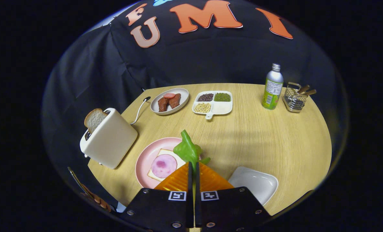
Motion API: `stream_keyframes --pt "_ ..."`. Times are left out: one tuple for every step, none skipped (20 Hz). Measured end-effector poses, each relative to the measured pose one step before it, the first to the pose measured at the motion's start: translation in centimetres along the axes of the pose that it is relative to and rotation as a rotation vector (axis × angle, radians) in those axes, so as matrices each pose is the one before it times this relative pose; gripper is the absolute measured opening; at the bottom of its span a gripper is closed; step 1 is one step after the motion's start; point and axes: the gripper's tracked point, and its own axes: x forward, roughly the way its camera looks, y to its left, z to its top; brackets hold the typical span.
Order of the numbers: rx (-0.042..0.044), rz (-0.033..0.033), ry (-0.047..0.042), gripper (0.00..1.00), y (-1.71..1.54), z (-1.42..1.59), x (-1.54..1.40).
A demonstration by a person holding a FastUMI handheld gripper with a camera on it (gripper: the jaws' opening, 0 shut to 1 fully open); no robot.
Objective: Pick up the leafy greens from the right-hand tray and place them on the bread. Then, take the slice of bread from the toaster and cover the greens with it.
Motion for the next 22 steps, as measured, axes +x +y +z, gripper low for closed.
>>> stream_keyframes --pt "-0.00620 0.00948 0.00113 0.02 0.556 0.003 0.297" --pt "-0.00118 0.00674 -0.00098 0.02 0.422 0.133 0.310" --pt "-0.00476 0.01158 0.00143 0.02 0.518 0.069 0.252" --pt "-0.00459 0.00170 -0.00529 0.02 0.406 0.140 0.500" --pt "-0.00627 0.00126 -0.00155 0.02 0.295 0.029 0.461" --pt "-0.00074 0.00775 0.00710 0.02 0.475 -0.255 0.369" --pt "0.00053 0.01043 0.01109 0.02 0.580 -0.239 0.381" --pt "-0.00448 0.00733 0.00493 0.02 0.485 -0.201 0.343" --pt "-0.00521 0.00276 0.00183 0.02 0.373 -0.010 0.412" --pt "-0.00436 0.00532 0.00470 0.02 0.402 -0.073 0.230" --pt "-0.00445 0.00541 0.00193 0.02 0.370 0.013 0.191" --pt "-0.00890 -0.00248 0.00288 0.02 0.256 -0.119 0.239" --pt "-0.01200 -0.00573 0.00503 0.02 0.208 -0.201 0.373" --pt "-0.01321 -0.00600 0.01007 0.02 0.279 -0.349 0.364" --pt "-0.01278 0.00076 0.01184 0.02 0.436 -0.409 0.313" --pt "-0.01279 0.00689 0.01105 0.03 0.525 -0.332 0.311" --pt "-0.00988 0.01287 0.00864 0.02 0.710 -0.183 0.257" --pt "-0.01079 0.00314 0.00816 0.02 0.517 -0.241 0.284" --pt "-0.01514 -0.00543 0.00435 0.03 0.249 -0.073 0.351" --pt "-0.01426 -0.00655 0.00623 0.03 0.226 -0.061 0.303" --pt "-0.01158 -0.00413 0.01144 0.03 0.255 -0.289 0.306" --pt "-0.00672 0.00295 0.01309 0.03 0.397 -0.300 0.293"
